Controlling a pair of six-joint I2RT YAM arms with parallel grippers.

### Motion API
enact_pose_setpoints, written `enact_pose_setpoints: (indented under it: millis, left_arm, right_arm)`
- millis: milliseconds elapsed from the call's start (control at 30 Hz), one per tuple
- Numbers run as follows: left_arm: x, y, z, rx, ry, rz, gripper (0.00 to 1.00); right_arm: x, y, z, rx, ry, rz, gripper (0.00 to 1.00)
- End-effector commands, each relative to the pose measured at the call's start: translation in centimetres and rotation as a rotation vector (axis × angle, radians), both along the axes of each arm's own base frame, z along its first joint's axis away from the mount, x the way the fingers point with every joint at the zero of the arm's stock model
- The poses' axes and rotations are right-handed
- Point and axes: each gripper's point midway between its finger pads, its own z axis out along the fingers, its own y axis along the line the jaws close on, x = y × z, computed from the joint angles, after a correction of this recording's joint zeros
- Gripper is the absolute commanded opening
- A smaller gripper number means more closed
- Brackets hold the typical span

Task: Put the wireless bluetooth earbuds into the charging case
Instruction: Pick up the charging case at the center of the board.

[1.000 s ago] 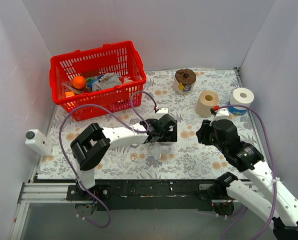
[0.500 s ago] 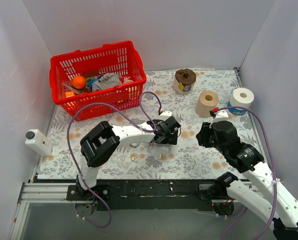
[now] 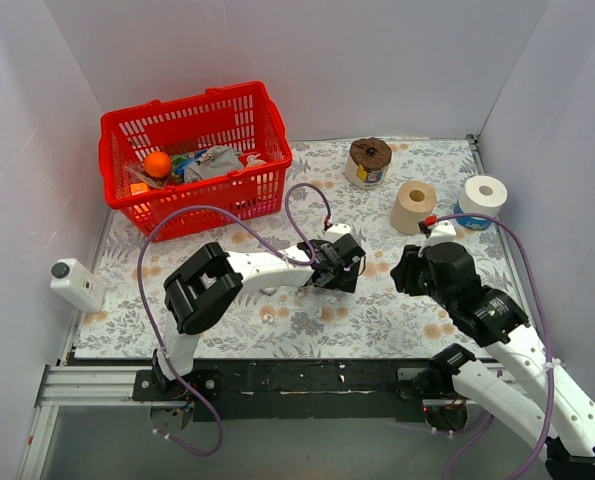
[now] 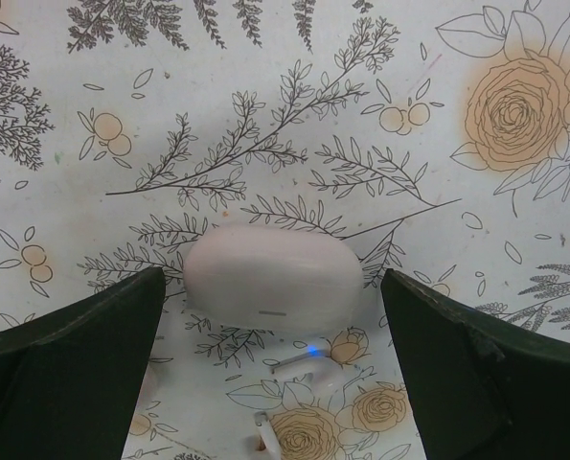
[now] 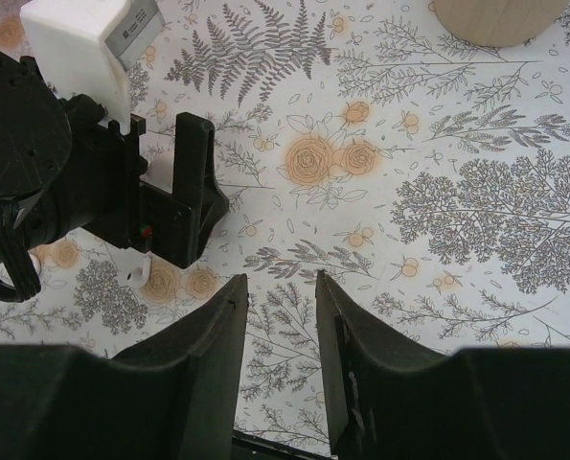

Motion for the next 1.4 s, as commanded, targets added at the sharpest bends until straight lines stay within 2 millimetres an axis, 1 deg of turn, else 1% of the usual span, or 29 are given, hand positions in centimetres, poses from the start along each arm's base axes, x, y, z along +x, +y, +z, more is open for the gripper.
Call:
enact_pose_setpoints:
  millis: [0, 100, 200, 267, 300, 567, 800, 833, 933, 1033, 1133, 1233, 1367]
  left_arm:
    - [0.1, 0.4, 0.4, 0.029, -0.023, -0.043, 0.98]
    - [-0.1, 0.4, 0.1, 0.044, -0.024, -0.085, 0.98]
    - [-0.3, 0.7, -0.6, 0.065, -0.012, -0.121, 0.98]
    - [-0.5, 0.6, -0.9, 0.053, -0.001, -0.142, 0.98]
    - [-0.7, 0.9, -1.3, 0.063, 0.005, -0.154, 0.98]
    - [-0.5, 1.1, -2.0, 0.089, -0.003, -0.208, 0.98]
    - [-0.7, 1.3, -2.5, 0.09, 0.015, -0.194, 0.91]
    - [-0.8, 1.5, -2.7, 0.094, 0.018, -0.191, 0.87]
    - [-0.9, 1.8, -3.0, 0.097, 0.024, -0.173, 0.83]
    - [-1.0, 2.3, -3.1, 0.102, 0.027, -0.143, 0.82]
    - [-1.1, 2.5, -3.2, 0.104, 0.029, -0.122, 0.85]
    - [-1.1, 2.8, -3.3, 0.109, 0.031, -0.103, 0.87]
    - [-1.3, 3.3, -3.4, 0.125, 0.037, -0.091, 0.87]
  right_arm:
    - [-0.1, 0.2, 0.5, 0.023, -0.017, 0.013, 0.42]
    - [-0.3, 0.4, 0.5, 0.031, -0.013, 0.019, 0.42]
    - [-0.4, 0.5, 0.7, 0.04, -0.011, 0.024, 0.42]
    - [-0.5, 0.6, 0.8, 0.043, -0.009, 0.028, 0.42]
    - [-0.5, 0.6, 1.1, 0.045, -0.013, 0.028, 0.42]
    - [-0.6, 0.6, 1.0, 0.046, -0.007, 0.031, 0.41]
    - [-0.6, 0.6, 1.0, 0.048, -0.004, 0.031, 0.41]
    - [-0.6, 0.6, 1.0, 0.047, -0.005, 0.032, 0.41]
    - [-0.7, 0.6, 0.9, 0.048, -0.004, 0.031, 0.41]
    - [-0.8, 0.5, 0.7, 0.051, -0.003, 0.029, 0.41]
    - [-0.9, 0.6, 0.5, 0.052, 0.003, 0.031, 0.41]
    - [-0.9, 0.5, 0.6, 0.054, 0.0, 0.031, 0.41]
    - [-0.9, 0.6, 0.7, 0.056, -0.002, 0.031, 0.41]
